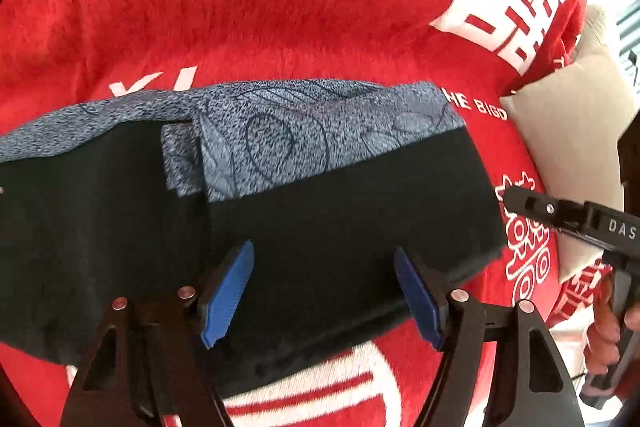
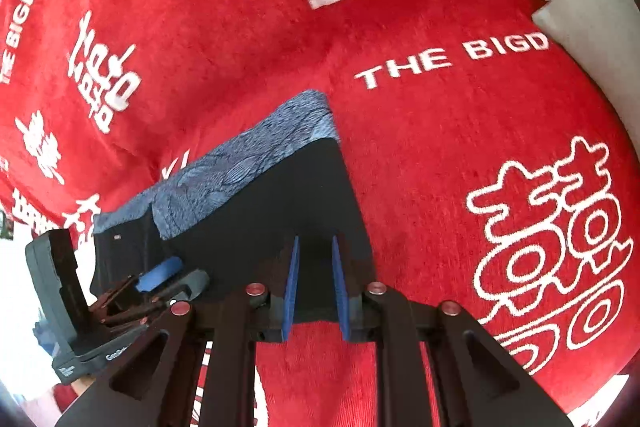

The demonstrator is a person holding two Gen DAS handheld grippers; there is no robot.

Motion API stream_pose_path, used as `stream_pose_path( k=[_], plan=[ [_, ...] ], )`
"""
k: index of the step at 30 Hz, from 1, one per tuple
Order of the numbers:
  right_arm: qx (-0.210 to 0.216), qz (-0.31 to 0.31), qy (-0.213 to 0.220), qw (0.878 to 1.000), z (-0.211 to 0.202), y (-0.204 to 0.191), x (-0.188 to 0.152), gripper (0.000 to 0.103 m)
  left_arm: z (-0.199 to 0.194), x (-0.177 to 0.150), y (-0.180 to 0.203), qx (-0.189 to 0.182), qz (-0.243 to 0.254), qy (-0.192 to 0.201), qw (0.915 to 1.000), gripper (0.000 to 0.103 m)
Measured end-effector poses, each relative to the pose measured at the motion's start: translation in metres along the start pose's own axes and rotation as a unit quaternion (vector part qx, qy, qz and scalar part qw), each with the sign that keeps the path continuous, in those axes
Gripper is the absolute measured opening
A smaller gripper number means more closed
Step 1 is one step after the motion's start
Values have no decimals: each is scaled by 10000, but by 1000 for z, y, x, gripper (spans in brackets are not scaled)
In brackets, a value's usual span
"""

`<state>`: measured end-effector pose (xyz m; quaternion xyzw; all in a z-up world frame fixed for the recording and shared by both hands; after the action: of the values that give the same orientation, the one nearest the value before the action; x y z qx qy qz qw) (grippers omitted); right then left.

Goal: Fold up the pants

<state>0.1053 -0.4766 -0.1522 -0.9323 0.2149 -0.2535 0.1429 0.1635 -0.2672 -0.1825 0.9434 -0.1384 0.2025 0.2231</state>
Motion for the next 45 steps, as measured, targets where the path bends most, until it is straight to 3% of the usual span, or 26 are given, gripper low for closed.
stream_pose_path(
  k=[5, 6, 7, 8, 10, 13, 14, 19, 22, 33, 39, 42, 45],
  plan=[
    [68, -165, -48, 9998, 6, -16, -8, 19, -7, -8, 0, 181, 124, 54, 9997, 75],
    [83, -174, -52, 9998, 7, -19, -8, 19, -8, -9, -4, 309, 112, 38, 9995, 79],
    [71, -223, -74, 9997, 10, -22, -9, 19, -8, -10, -11, 548, 36, -65, 9985, 88],
    [46, -327, -179, 9993, 18, -24, -12, 19, -8, -12, -19, 649, -118, -130, 9977, 89],
    [-83, -470, -346, 9983, 30, -24, -19, 19, -14, -16, -36, 771, -550, -187, 9953, 89],
    [-121, -499, -354, 9981, 35, -25, -19, 21, -26, -19, -49, 1080, -603, -152, 9922, 90],
    [-125, -502, -365, 9980, 36, -26, -19, 22, -30, -20, -51, 1151, -575, -162, 9916, 90],
    [-248, -895, -423, 9948, 34, -48, -21, 52, -44, -22, -49, 1261, -451, -200, 9908, 90],
    [-353, -1275, -519, 9899, 37, -71, -30, 54, -54, -24, -57, 1271, -545, -150, 9903, 90],
    [-150, -1678, -792, 9825, 58, -147, -58, 61, -95, -47, -128, 1561, -1169, -89, 9808, 90],
    [-356, -2017, -938, 9743, 74, -167, -77, 80, -111, -57, -159, 1658, -1513, 5, 9745, 90],
    [-650, -2405, -1016, 9631, 82, -171, -89, 83, -119, -63, -174, 1643, -1712, 75, 9714, 90],
    [-815, -2844, -1063, 9493, 89, -179, -102, 96, -127, -69, -186, 1592, -1949, 164, 9677, 90]
  ],
)
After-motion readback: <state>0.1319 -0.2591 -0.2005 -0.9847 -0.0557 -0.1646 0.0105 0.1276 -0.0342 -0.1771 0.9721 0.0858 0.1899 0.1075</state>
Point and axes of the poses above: each gripper's, at about its wrist camera, not at the fingertips, and z roughly the way its jaws point, y to its right, x to its top, the point moved 4 cm from there along z, roughly the way its jaws point, and after that the axes turned 13 degrees about y, right-handed, at the moved point
